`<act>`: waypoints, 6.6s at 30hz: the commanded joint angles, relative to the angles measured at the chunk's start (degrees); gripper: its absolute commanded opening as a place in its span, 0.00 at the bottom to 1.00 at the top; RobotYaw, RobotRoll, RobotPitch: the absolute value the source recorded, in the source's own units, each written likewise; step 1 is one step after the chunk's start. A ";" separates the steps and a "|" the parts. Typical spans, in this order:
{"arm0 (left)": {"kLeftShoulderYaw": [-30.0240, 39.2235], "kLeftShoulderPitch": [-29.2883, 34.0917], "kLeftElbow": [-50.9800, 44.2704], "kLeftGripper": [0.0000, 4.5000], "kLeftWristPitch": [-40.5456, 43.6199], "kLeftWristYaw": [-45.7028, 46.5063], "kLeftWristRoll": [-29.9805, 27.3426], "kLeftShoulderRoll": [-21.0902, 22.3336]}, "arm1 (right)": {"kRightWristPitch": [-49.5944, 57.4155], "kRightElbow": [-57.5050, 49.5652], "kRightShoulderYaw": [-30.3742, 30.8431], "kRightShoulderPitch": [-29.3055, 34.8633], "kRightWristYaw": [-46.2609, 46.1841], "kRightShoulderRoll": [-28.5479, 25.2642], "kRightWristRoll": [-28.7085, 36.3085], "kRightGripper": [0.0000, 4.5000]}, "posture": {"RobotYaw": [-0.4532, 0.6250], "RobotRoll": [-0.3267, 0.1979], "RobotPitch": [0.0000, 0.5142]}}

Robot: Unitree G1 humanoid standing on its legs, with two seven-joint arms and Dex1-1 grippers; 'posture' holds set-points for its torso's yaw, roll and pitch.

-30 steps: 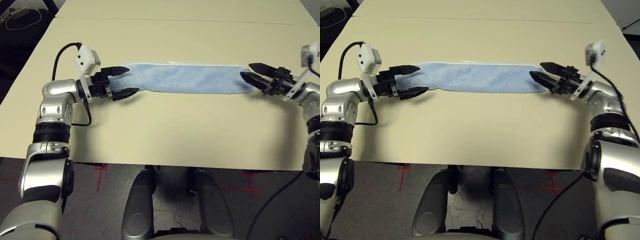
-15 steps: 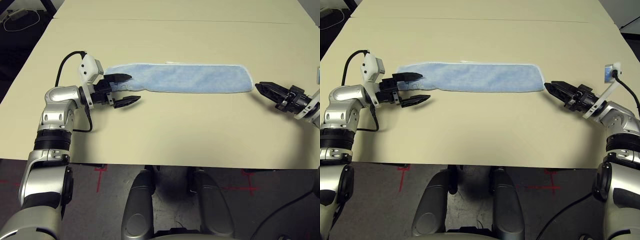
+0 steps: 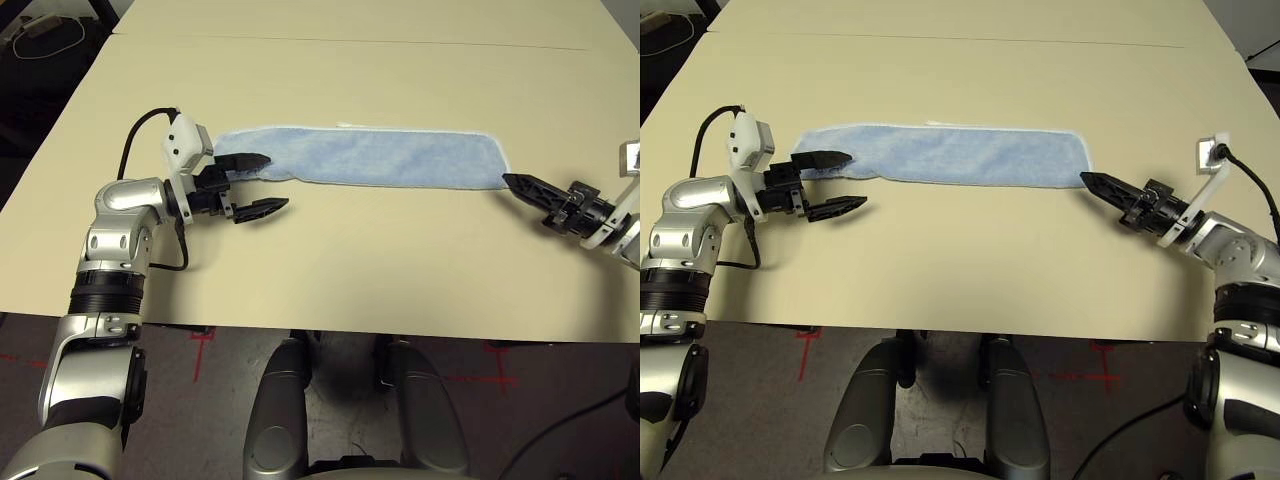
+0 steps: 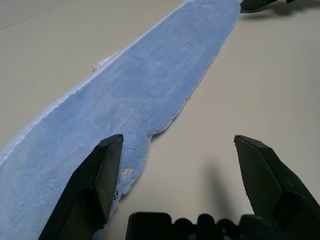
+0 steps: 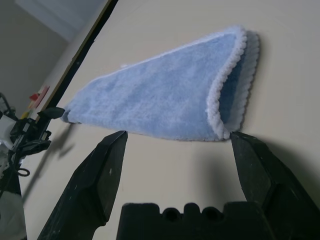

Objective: Fold the towel and set it aside.

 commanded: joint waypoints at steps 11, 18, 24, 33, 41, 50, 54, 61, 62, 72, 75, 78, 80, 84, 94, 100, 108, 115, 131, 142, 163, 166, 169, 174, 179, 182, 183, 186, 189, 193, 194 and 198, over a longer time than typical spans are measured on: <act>-0.95 1.40 -2.05 1.00 1.42 0.32 -0.57 -0.22 | 7.30 -10.66 -3.37 5.18 -10.12 3.56 6.65 0.99 | 0.39 0.62 0.59; -0.79 1.28 -2.50 1.00 2.12 0.81 -0.66 -0.23 | 8.68 -10.44 -3.78 4.46 -15.81 6.36 7.38 0.99 | 0.40 0.62 0.59; -0.75 1.35 -2.85 1.00 2.56 1.13 -0.64 -0.14 | 8.11 -8.76 -4.10 3.37 -19.48 7.93 7.50 0.99 | 0.40 0.62 0.59; -0.76 0.93 -2.80 1.00 2.88 1.35 -0.58 -0.10 | 6.26 -6.69 -4.22 1.55 -22.54 10.68 7.96 0.99 | 0.40 0.62 0.58; -0.93 1.13 -2.77 1.00 2.76 1.38 -0.48 -0.09 | 5.81 -5.88 -4.04 0.66 -23.73 10.80 8.13 0.79 | 0.40 0.62 0.58; -1.13 1.35 -3.02 1.00 3.02 1.30 -0.51 -0.19 | 6.21 -6.41 -4.15 0.99 -24.74 10.91 9.11 0.04 | 0.40 0.62 0.58; -1.21 1.48 -2.95 1.00 3.00 1.19 -0.49 -0.17 | 6.41 -7.51 -4.15 1.87 -24.95 11.02 9.62 0.01 | 0.40 0.62 0.57; -1.27 1.51 -3.15 1.00 3.30 1.15 -0.55 -0.06 | 6.93 -9.08 -5.57 3.23 -25.41 10.10 10.88 0.01 | 0.40 0.62 0.56; -1.26 1.51 -3.14 1.00 3.34 1.16 -0.57 -0.05 | 6.83 -9.23 -5.98 3.55 -25.56 9.78 11.02 0.01 | 0.40 0.62 0.56; -1.47 1.50 -3.13 1.00 3.58 1.05 -0.67 -0.20 | 8.67 -9.29 -9.43 5.20 -24.75 4.03 13.53 0.01 | 0.38 0.62 0.55; -1.60 1.41 -3.08 1.00 3.56 1.08 -0.66 -0.37 | 10.20 -9.84 -9.80 5.85 -23.14 2.42 14.67 0.01 | 0.38 0.62 0.55; -1.74 1.35 -3.05 1.00 3.58 1.09 -0.74 -0.49 | 10.97 -9.33 -10.79 5.83 -21.53 0.90 15.81 0.01 | 0.38 0.62 0.54; -1.82 1.54 -3.36 1.00 3.69 1.17 -0.87 -0.54 | 10.63 -7.84 -11.78 5.45 -20.23 -0.65 16.27 0.01 | 0.38 0.62 0.54; -1.82 1.87 -3.82 1.00 3.88 1.35 -1.02 -0.60 | 9.88 -5.69 -12.53 5.10 -18.51 -2.71 16.30 0.01 | 0.38 0.62 0.54; -1.59 2.60 -4.83 1.00 4.77 1.91 -1.49 -0.39 | 7.67 -3.38 -9.06 6.22 -12.09 -7.00 12.44 0.01 | 0.39 0.62 0.54; -1.68 2.10 -4.77 1.00 5.15 2.07 -1.41 -0.31 | 6.24 -5.23 -4.53 2.31 -8.85 -5.75 11.06 0.01 | 0.39 0.62 0.54; -1.68 1.98 -5.01 1.00 5.44 2.31 -1.38 -0.20 | 6.86 -7.83 2.10 -3.51 -4.45 -3.53 10.36 0.01 | 0.40 0.62 0.53; -1.67 1.91 -5.05 1.00 5.71 2.41 -1.34 -0.01 | 8.29 -9.22 7.94 -8.08 0.34 -3.22 9.74 0.01 | 0.40 0.62 0.53; -1.93 1.35 -4.58 1.00 5.60 2.86 -1.21 -0.44 | 2.51 -5.56 23.35 -16.30 12.35 -4.61 -3.12 0.01 | 0.41 0.62 0.53; -1.81 2.03 -5.31 1.00 5.86 3.38 -1.46 -0.44 | -3.62 -3.19 30.76 -18.43 14.91 -0.94 -11.64 0.01 | 0.42 0.62 0.54; -2.09 2.29 -6.04 1.00 6.45 4.17 -1.57 -0.89 | -10.09 5.86 33.98 -24.90 14.22 6.98 -22.22 0.01 | 0.43 0.62 0.53; -2.00 2.44 -6.25 1.00 6.52 4.28 -1.60 -0.81 | -10.68 6.62 34.57 -25.60 14.50 7.10 -23.40 0.01 | 0.44 0.62 0.52; -1.91 2.74 -6.52 1.00 6.61 4.41 -1.63 -0.76 | -11.78 7.49 34.57 -26.61 14.88 7.00 -24.23 0.12 | 0.44 0.62 0.52; -1.93 2.83 -6.46 1.00 6.48 4.61 -1.61 -0.84 | -10.73 7.39 31.78 -28.08 16.56 6.46 -22.13 0.49 | 0.43 0.62 0.51; -2.01 2.51 -5.96 1.00 6.22 4.56 -1.53 -0.95 | -9.07 5.70 28.01 -28.75 18.47 5.25 -18.62 0.88 | 0.42 0.62 0.50; -2.18 2.20 -5.44 1.00 5.97 4.52 -1.42 -1.23 | -10.33 5.87 26.62 -28.70 17.76 5.81 -17.98 0.98 | 0.41 0.62 0.51; -2.26 2.07 -5.23 1.00 5.88 4.51 -1.36 -1.37 | -10.72 5.94 26.74 -28.62 17.68 6.26 -18.09 0.98 | 0.41 0.62 0.51; -2.49 1.68 -4.76 1.00 5.74 4.46 -1.18 -1.81 | -11.62 7.01 27.39 -28.82 16.93 8.56 -18.50 0.98 | 0.40 0.62 0.51; -2.59 1.40 -4.58 1.00 5.78 4.40 -1.08 -2.03 | -12.96 8.45 28.43 -29.24 16.18 11.39 -19.47 0.98 | 0.41 0.62 0.51; -2.60 1.51 -4.90 1.00 6.01 4.35 -1.21 -1.86 | -14.12 9.55 30.29 -29.39 16.37 14.45 -20.73 0.98 | 0.42 0.62 0.52; -2.54 1.64 -5.12 1.00 6.15 4.37 -1.26 -1.76 | -13.79 9.41 30.65 -29.31 16.61 14.92 -20.81 0.98 | 0.42 0.62 0.52; -2.36 2.09 -5.54 1.00 6.35 4.42 -1.34 -1.44 | -12.70 5.87 31.76 -27.64 19.95 14.57 -20.08 0.98 | 0.42 0.62 0.52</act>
